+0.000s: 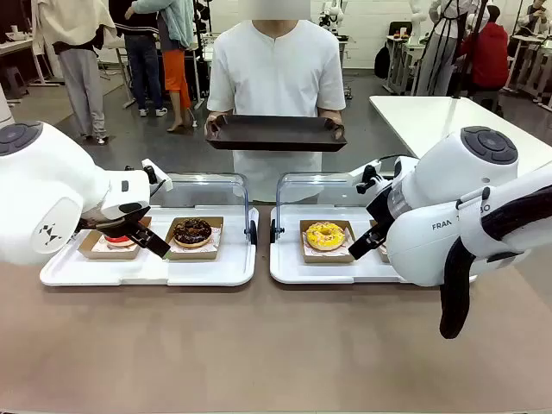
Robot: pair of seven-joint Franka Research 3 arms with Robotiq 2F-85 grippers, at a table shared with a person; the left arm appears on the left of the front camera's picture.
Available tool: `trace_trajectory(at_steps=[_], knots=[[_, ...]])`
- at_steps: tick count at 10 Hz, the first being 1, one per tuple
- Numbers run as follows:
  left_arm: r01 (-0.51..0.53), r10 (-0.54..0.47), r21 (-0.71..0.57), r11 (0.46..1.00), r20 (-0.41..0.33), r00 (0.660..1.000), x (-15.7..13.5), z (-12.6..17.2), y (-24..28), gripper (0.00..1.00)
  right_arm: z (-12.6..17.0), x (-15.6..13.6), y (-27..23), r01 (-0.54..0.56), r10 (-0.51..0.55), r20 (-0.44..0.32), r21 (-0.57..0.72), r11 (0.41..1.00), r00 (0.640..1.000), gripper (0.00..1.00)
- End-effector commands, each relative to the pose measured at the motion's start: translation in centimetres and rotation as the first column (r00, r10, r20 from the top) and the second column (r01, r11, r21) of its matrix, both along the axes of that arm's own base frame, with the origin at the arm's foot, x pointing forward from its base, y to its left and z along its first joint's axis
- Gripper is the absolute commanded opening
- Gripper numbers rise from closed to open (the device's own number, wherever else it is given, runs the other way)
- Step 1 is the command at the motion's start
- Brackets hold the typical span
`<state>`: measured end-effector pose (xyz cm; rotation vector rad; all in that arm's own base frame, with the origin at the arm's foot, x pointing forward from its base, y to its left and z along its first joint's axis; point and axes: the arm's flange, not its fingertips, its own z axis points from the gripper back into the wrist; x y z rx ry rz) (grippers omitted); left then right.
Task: Provide the desired donut to the person.
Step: Pick up and lift the Paper togo box containing the Donut pointed at by the person.
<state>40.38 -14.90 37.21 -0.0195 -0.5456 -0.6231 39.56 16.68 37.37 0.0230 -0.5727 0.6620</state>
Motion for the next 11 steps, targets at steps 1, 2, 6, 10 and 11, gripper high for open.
trace_trajectory(at_steps=[1,2,6,10,11], knots=[[0.0,0.0,0.0,1.0,0.0,1.0,-0.01,-0.01,0.0,1.0,0.0,0.0,0.0,0.0,0.0,0.0,0.0,1.0,1.0,1.0],[0.0,0.0,0.0,1.0,0.0,1.0,-0.01,-0.01,0.0,1.0,0.0,0.0,0.0,0.0,0.0,0.0,0.0,1.0,1.0,1.0],[0.0,0.0,0.0,1.0,0.0,1.0,-0.01,-0.01,0.0,1.0,0.0,0.0,0.0,0.0,0.0,0.0,0.0,1.0,1.0,1.0],[0.0,0.0,0.0,1.0,0.0,1.0,-0.01,-0.01,0.0,1.0,0.0,0.0,0.0,0.0,0.0,0.0,0.0,1.0,1.0,1.0],[0.0,0.0,0.0,1.0,0.0,1.0,-0.01,-0.01,0.0,1.0,0.0,0.0,0.0,0.0,0.0,0.0,0.0,1.0,1.0,1.0]])
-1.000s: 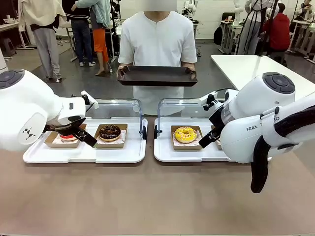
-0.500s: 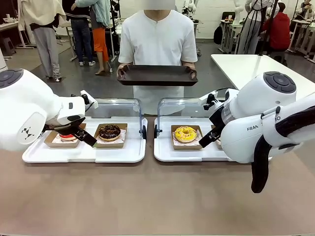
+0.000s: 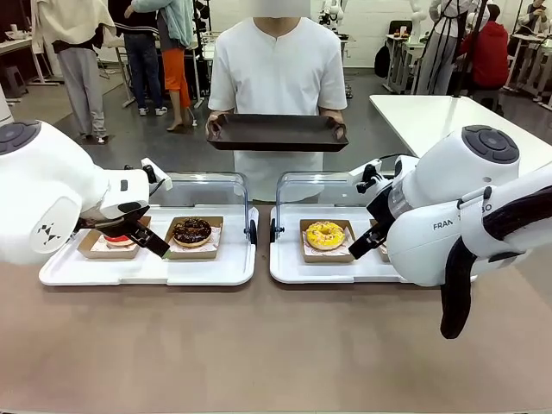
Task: Provide the desired donut to the person.
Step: Pick up and lift the Paper togo box containing the Donut pointed at by the person.
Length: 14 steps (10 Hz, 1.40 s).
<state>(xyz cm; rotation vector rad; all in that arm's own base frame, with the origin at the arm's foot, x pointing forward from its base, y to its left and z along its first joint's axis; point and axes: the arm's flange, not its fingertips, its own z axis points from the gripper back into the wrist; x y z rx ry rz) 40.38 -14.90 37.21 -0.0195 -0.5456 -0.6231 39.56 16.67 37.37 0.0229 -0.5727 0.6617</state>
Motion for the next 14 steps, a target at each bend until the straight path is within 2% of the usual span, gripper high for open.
trace_trajectory(at_steps=[1,4,5,6,7,8,10,12,14], knots=[[0.0,0.0,0.0,1.0,0.0,1.0,0.0,0.0,0.0,1.0,0.0,0.0,0.0,0.0,0.0,0.0,0.0,1.0,1.0,1.0],[0.0,0.0,0.0,1.0,0.0,1.0,0.0,0.0,0.0,1.0,0.0,0.0,0.0,0.0,0.0,0.0,0.0,1.0,1.0,1.0],[0.013,-0.013,0.016,1.0,0.015,1.0,-1.5,1.8,0.5,1.0,1.5,-1.8,-0.4,-0.014,0.016,0.043,-0.057,0.998,0.999,1.0],[0.07,-0.069,0.05,0.996,-0.031,0.997,-2.6,4.2,1.2,1.0,3.2,-3.1,-0.6,0.002,0.002,0.069,-0.057,0.998,0.998,1.0],[0.099,-0.099,0.061,0.993,-0.007,0.995,-3.5,6.7,1.9,1.0,4.8,-4.7,-0.7,-0.023,0.029,0.078,-0.072,0.997,0.997,1.0],[0.106,-0.107,0.079,0.991,0.008,0.994,-6.3,8.4,2.6,1.0,6.1,-7.5,-1.2,-0.057,0.064,0.061,-0.104,0.993,0.996,1.0],[0.134,-0.141,0.148,0.98,0.04,0.989,-9.2,11.1,3.4,1.0,9.4,-11.6,-1.6,-0.076,0.087,0.102,-0.103,0.992,0.991,1.0],[0.118,-0.134,0.183,0.976,0.082,0.988,-11.4,13.3,3.8,1.0,12.7,-14.9,-2.5,-0.074,0.089,0.161,-0.096,0.993,0.983,1.0],[0.068,-0.089,0.183,0.981,0.112,0.99,-11.6,14.6,4.1,1.0,15.5,-17.1,-3.8,-0.029,0.043,0.245,-0.06,0.998,0.968,1.0]])
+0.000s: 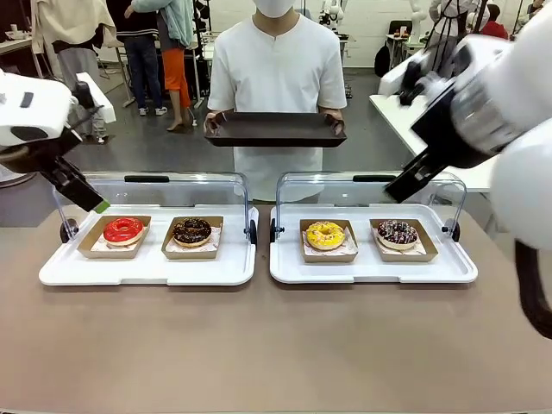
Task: Provide the desired donut to the person.
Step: Pick up and lift the Paper togo box containing the Donut pointed at by the person.
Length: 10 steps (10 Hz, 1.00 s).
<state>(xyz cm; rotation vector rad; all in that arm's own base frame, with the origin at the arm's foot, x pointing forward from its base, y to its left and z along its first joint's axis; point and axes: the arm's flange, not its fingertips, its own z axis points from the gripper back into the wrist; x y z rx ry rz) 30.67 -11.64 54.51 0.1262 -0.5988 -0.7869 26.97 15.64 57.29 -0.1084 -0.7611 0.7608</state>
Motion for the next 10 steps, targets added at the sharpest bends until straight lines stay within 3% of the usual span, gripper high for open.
trace_trajectory(at_steps=[1,2,6,7,8,10], knots=[[-0.063,0.061,0.015,0.998,0.098,0.993,-1.2,-2.6,0.8,1.0,-4.2,-4.2,-3.2,0.057,-0.058,0.046,0.031,0.998,0.997,1.0],[0.0,0.0,0.0,1.0,0.0,1.0,0.0,0.0,0.0,1.0,0.0,0.0,0.0,0.0,0.0,0.0,0.0,1.0,1.0,1.0],[-0.007,0.007,0.003,1.0,0.018,1.0,0.1,0.2,0.0,1.0,0.7,-0.8,-0.5,0.014,-0.014,0.006,0.007,1.0,1.0,1.0],[0.177,-0.208,-0.258,0.95,-0.098,0.973,0.4,1.3,2.0,1.0,1.9,0.0,-3.7,-0.141,0.163,-0.113,0.185,0.973,0.98,1.0],[0.206,-0.265,-0.365,0.908,-0.118,0.957,1.3,1.9,4.0,1.0,2.4,1.0,-6.9,-0.251,0.318,-0.169,0.328,0.911,0.933,1.0],[0.32,-0.426,-0.499,0.805,-0.113,0.898,2.0,2.4,6.9,1.0,2.7,1.5,-12.0,-0.323,0.434,-0.129,0.491,0.809,0.891,1.0]])
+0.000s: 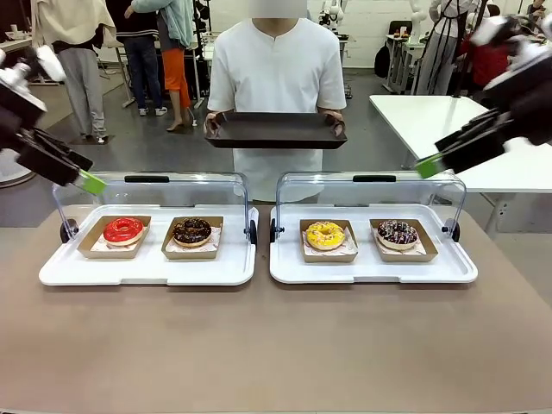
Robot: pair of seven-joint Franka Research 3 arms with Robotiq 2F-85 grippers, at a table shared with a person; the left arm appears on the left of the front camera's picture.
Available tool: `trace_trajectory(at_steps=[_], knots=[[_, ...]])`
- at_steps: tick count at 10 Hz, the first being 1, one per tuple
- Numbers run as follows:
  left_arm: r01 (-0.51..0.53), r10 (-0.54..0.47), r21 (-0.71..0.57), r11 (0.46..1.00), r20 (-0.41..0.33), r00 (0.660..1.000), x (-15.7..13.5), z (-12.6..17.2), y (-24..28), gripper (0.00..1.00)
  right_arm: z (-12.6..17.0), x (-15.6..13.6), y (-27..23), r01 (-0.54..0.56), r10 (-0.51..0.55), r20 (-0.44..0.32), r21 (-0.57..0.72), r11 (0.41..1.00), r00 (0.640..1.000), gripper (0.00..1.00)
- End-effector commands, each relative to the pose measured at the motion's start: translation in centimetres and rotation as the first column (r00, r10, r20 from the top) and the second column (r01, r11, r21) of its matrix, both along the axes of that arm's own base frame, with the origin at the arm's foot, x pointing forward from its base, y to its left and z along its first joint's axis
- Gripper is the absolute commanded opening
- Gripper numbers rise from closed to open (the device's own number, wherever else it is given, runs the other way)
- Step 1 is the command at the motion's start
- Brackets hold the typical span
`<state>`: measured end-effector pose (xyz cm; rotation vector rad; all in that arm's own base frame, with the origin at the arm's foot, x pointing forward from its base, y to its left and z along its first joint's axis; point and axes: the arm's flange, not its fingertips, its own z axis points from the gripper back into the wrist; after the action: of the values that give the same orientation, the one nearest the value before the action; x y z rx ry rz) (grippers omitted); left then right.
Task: Provide the desired donut to the person.
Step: Pick up and lift the Paper togo box containing the Donut pointed at by the person.
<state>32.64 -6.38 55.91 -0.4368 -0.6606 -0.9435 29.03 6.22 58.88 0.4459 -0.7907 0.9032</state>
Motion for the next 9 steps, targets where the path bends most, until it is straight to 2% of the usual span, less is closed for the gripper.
trace_trajectory(at_steps=[1,4,5,6,7,9], knots=[[0.15,-0.156,-0.084,0.985,-0.07,0.985,-0.1,1.5,3.1,1.0,1.4,-1.0,-5.0,-0.1,0.108,-0.059,0.122,0.987,0.992,1.0],[0.244,-0.249,-0.139,0.96,-0.015,0.968,0.6,2.4,7.7,1.0,-0.5,-1.4,-13.7,-0.15,0.145,0.039,0.263,0.953,0.989,1.0],[0.26,-0.261,-0.193,0.946,0.02,0.965,1.2,2.6,9.1,1.0,-1.3,-1.9,-15.3,-0.261,0.239,0.114,0.265,0.928,0.964,1.0],[0.263,-0.255,-0.254,0.931,0.062,0.965,0.7,2.1,10.6,1.0,-1.8,-2.9,-17.5,-0.344,0.287,0.212,0.32,0.883,0.934,1.0],[0.276,-0.259,-0.291,0.916,0.097,0.961,0.7,1.8,11.7,1.0,-2.1,-3.3,-19.2,-0.368,0.295,0.246,0.349,0.862,0.923,1.0],[0.33,-0.291,-0.328,0.886,0.163,0.943,1.9,1.8,14.1,1.0,-2.3,-3.5,-21.3,-0.36,0.277,0.259,0.37,0.857,0.925,1.0]])
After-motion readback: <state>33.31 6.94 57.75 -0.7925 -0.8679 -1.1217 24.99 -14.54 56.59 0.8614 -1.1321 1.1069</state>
